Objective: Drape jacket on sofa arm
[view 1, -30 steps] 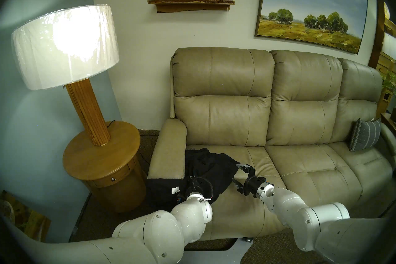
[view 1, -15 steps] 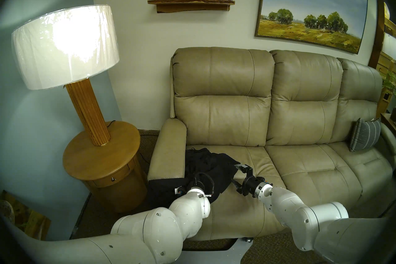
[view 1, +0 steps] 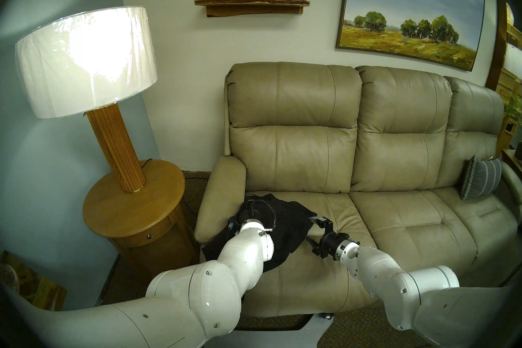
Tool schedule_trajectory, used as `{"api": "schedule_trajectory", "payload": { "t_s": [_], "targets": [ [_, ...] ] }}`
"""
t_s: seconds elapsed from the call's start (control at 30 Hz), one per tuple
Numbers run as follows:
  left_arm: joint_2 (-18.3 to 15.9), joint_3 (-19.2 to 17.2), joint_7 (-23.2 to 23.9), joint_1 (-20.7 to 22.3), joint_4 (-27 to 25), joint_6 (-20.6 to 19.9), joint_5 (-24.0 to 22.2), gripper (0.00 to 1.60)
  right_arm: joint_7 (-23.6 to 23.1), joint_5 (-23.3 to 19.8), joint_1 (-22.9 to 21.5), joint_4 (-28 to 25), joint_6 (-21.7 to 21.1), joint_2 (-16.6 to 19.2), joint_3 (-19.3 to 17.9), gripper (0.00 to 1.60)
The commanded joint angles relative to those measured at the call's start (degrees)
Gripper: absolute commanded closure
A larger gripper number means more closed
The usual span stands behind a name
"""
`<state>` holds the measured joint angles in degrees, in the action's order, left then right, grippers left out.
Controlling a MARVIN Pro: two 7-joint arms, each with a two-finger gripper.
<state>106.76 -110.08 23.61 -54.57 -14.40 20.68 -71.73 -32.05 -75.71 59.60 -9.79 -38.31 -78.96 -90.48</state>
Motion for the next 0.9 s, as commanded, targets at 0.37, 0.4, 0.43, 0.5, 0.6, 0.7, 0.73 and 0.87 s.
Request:
{"api": "schedule_trajectory", "payload": {
  "t_s": [0.37,0.4,0.43,0.5,0.6,0.7,0.73,0.87],
  "targets": [
    [-9.0,-13.5,3.9,-2.9,-8.0,7.4,-10.7,1.6,-0.7,0.8,0.2,0.1,-0.5,0.3,0.9,0.0],
    [-9.8,-14.3,3.4,-2.9,-7.7,7.1,-11.3,1.6,-0.9,1.1,0.5,0.0,-0.7,0.3,1.2,0.0],
    [-10.3,-14.9,3.1,-2.9,-7.4,6.4,-11.9,1.6,-1.2,1.2,0.8,0.0,-1.0,0.4,1.4,0.0],
    [-11.1,-16.1,2.4,-2.7,-7.2,5.8,-12.4,1.6,-1.8,1.6,1.3,-0.2,-1.6,0.3,1.8,0.0],
    [-12.6,-17.8,0.3,-1.6,-7.0,5.1,-13.2,1.6,-2.1,2.2,1.8,-0.1,-2.1,0.1,2.2,0.0],
    [-13.9,-18.8,-1.9,-0.5,-6.9,4.5,-13.5,1.6,-2.4,2.9,2.2,-0.3,-2.5,-0.3,2.7,0.0],
    [-15.0,-18.6,-2.7,0.0,-5.9,4.3,-13.4,1.6,-2.5,3.1,2.4,-0.4,-2.7,-0.4,2.9,0.0],
    [-16.4,-18.4,-5.3,1.2,-4.6,1.9,-13.1,1.6,-3.2,3.8,2.7,-0.6,-3.3,-0.6,3.2,0.0]
  ]
}}
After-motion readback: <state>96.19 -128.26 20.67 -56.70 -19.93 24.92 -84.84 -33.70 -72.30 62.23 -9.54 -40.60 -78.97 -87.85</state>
